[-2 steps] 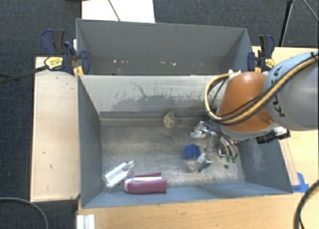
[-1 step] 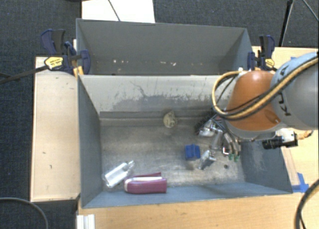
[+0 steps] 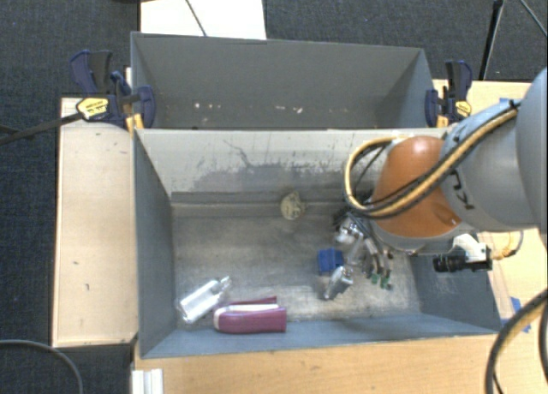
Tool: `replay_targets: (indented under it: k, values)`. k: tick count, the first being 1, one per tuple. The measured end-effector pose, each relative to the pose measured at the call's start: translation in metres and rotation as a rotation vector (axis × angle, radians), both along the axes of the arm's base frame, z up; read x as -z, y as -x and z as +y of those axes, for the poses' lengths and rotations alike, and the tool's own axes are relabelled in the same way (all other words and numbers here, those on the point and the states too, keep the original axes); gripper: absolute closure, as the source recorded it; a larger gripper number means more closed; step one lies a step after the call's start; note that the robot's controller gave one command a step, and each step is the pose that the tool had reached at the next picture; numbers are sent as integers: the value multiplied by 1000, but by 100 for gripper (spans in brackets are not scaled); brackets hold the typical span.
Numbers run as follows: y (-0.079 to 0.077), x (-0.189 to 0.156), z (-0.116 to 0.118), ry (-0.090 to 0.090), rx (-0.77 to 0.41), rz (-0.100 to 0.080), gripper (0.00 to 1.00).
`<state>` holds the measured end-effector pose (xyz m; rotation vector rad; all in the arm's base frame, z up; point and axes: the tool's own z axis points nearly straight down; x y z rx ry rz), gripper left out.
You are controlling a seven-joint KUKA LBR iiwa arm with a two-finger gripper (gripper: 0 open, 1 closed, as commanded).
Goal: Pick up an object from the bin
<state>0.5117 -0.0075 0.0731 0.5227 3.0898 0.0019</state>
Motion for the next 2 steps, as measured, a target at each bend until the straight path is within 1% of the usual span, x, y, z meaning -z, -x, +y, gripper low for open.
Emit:
replay_targets:
  k: [1,2]
  values:
    - [5,-1,8,-2,183,-4,0]
    - [3,-3,7,-2,185,-12,100]
